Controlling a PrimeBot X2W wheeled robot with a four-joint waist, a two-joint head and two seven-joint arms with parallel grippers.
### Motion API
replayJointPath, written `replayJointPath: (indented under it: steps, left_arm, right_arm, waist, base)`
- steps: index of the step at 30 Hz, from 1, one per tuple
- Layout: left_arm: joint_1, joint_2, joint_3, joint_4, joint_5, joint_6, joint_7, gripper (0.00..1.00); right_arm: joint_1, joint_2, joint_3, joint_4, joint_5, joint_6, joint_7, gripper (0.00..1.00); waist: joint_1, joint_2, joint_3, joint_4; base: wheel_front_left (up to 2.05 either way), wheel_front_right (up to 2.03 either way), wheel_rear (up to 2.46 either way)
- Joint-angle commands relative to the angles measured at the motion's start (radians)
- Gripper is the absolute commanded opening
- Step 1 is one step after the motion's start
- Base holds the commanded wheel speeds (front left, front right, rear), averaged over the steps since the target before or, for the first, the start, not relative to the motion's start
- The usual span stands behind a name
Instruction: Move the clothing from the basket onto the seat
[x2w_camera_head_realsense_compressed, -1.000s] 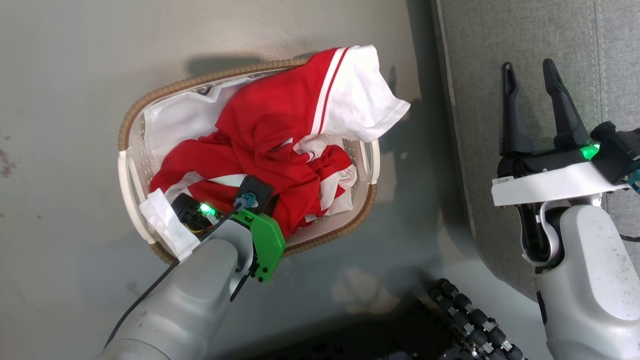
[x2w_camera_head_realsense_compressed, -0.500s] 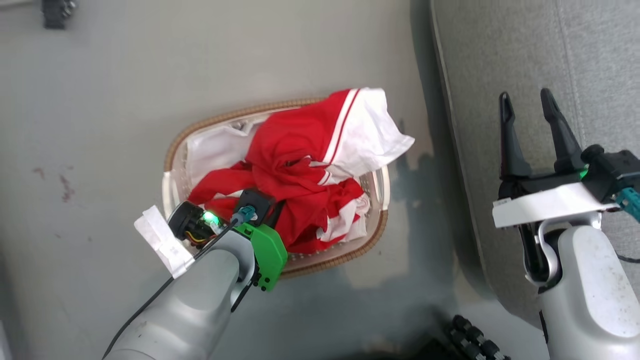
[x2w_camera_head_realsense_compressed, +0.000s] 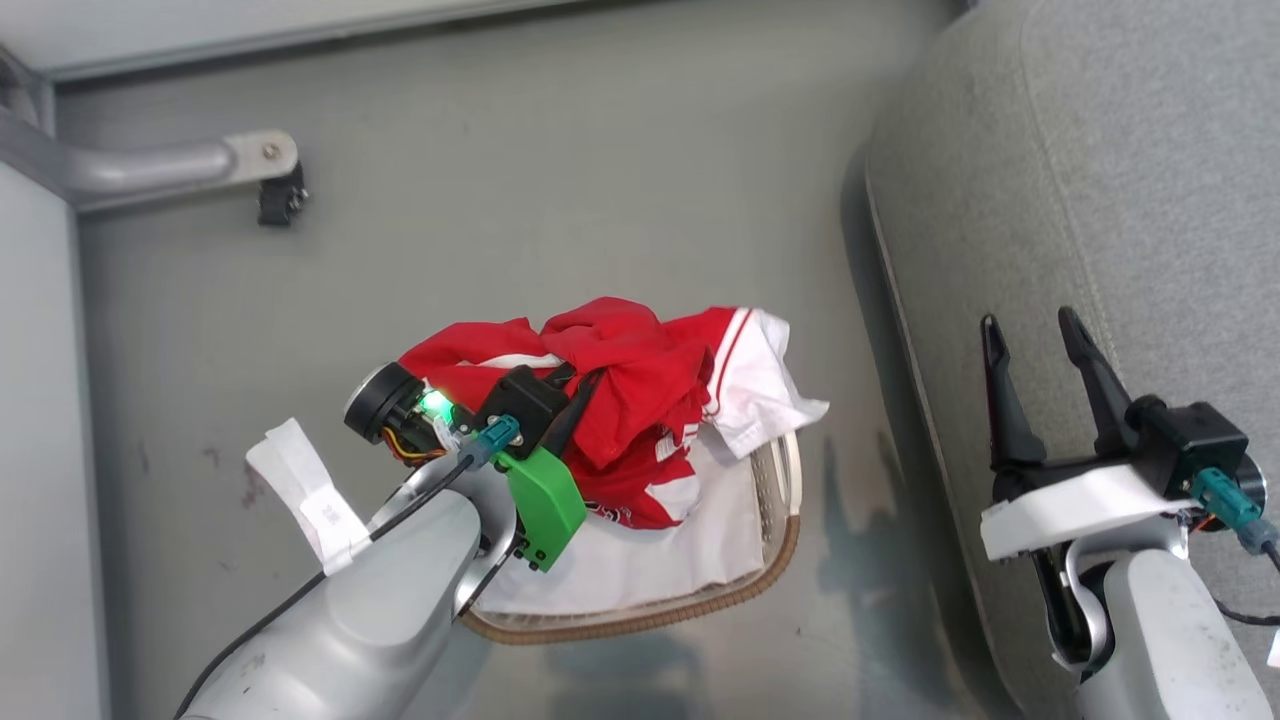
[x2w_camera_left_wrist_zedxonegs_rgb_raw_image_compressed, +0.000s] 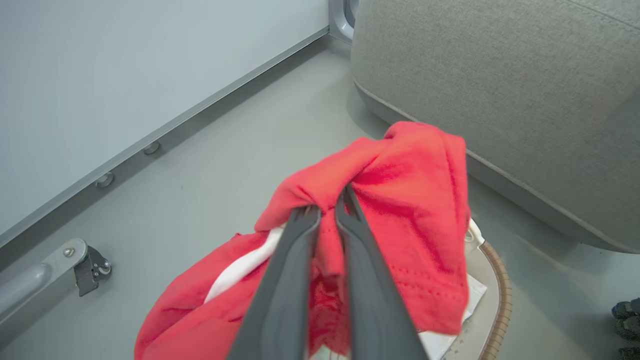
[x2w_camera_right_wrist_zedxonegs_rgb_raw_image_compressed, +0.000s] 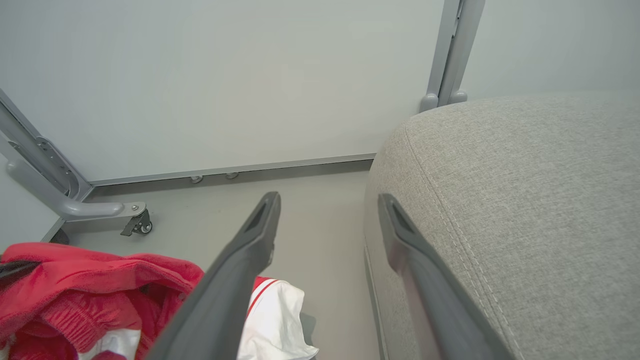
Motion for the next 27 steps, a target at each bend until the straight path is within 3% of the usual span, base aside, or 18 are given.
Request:
replayJointPath:
  steps: [1, 15, 27]
  left_arm:
    - [0.014, 0.011, -0.001, -0.018, 0.009, -0.006, -0.006, 0.0]
    - [-0.071, 0.079, -0.015, -0.133, 0.034, -0.021, 0.009, 0.0]
    - [-0.265, 0.12, 0.001, -0.178, -0.029, -0.024, 0.074, 0.0]
  right_arm:
    - [0.026, -0.004, 0.0, 0.005, -0.009, -0.001, -0.001, 1.0]
    - [0.115, -0.004, 0.019, 0.028, -0.019, -0.001, -0.001, 1.0]
    - [0.097, -0.004, 0.069, 0.023, -0.04, -0.001, -0.001, 1.0]
  waist:
    - [0.0001, 0.0, -0.13, 0.033]
    - [0.0001, 0.0, -0.318, 0.043]
    - [0.0001, 0.0, -0.382, 0.035]
  base:
    - [0.0, 0.0, 0.0]
    - [0.0, 0.0, 0.0]
    - [0.0, 0.0, 0.0]
